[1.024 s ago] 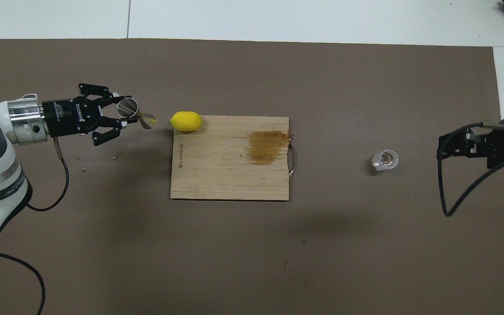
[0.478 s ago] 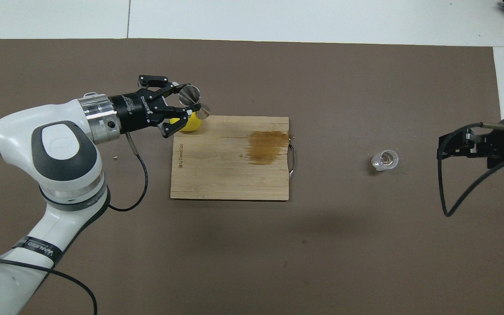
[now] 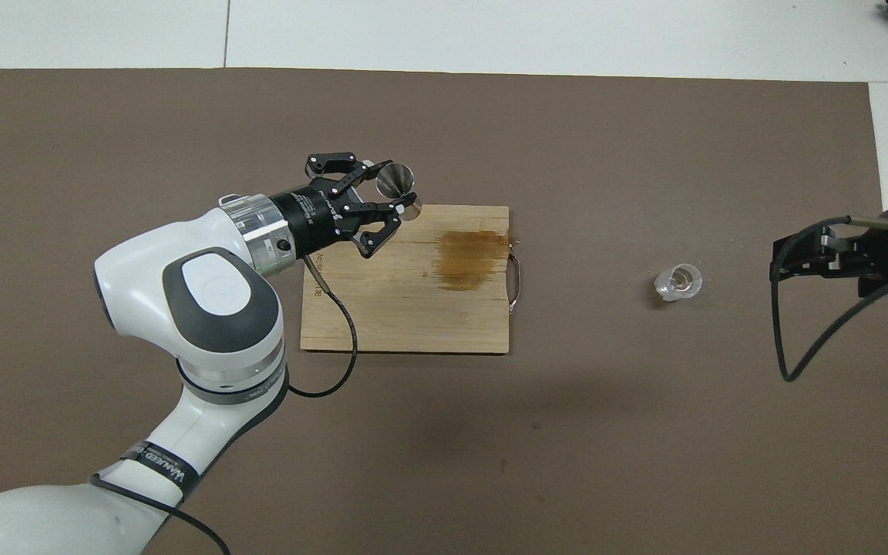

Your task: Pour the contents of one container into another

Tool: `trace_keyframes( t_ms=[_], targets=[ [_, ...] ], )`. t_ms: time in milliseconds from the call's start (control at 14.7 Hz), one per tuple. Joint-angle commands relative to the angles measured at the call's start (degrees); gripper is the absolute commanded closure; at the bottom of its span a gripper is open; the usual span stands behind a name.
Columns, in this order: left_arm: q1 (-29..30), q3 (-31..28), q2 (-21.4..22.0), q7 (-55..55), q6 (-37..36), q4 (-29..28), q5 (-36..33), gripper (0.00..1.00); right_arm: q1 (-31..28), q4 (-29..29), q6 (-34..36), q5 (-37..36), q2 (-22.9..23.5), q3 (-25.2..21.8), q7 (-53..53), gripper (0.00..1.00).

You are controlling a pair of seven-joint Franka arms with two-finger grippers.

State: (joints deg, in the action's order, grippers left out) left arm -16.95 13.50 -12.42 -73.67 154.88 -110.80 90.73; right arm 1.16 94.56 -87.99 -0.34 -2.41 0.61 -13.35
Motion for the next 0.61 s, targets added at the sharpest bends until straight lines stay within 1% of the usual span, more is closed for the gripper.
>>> trace_keyframes(
  t_ms=[0,68,205,341,546],
  targets=[
    [-4.0,-0.7,-0.7,-0.1,6.5,-0.1,1.6,1.00,-0.3,0.4,0.4,-0.5,-0.5,-0.2,-0.4,0.00],
    [-5.4,-0.7,-2.1,-0.1,8.1,0.1,1.8,1.00,-0.2,0.4,-0.1,-0.5,-0.4,-0.2,-0.4,0.00],
    [-6.0,-0.7,-3.1,0.2,8.5,0.0,2.0,1.00,-0.3,0.4,-0.6,-0.5,-0.4,-0.2,-0.8,0.00],
    [-8.4,-0.7,-4.4,0.8,9.5,0.0,2.3,1.00,-0.2,0.4,-0.6,-0.5,-0.4,-0.1,-1.0,0.01],
    [-8.8,-0.7,-4.9,1.4,10.1,0.1,3.7,1.00,-0.2,0.5,-2.1,-0.5,-0.4,-0.1,-1.3,0.03]
  ],
)
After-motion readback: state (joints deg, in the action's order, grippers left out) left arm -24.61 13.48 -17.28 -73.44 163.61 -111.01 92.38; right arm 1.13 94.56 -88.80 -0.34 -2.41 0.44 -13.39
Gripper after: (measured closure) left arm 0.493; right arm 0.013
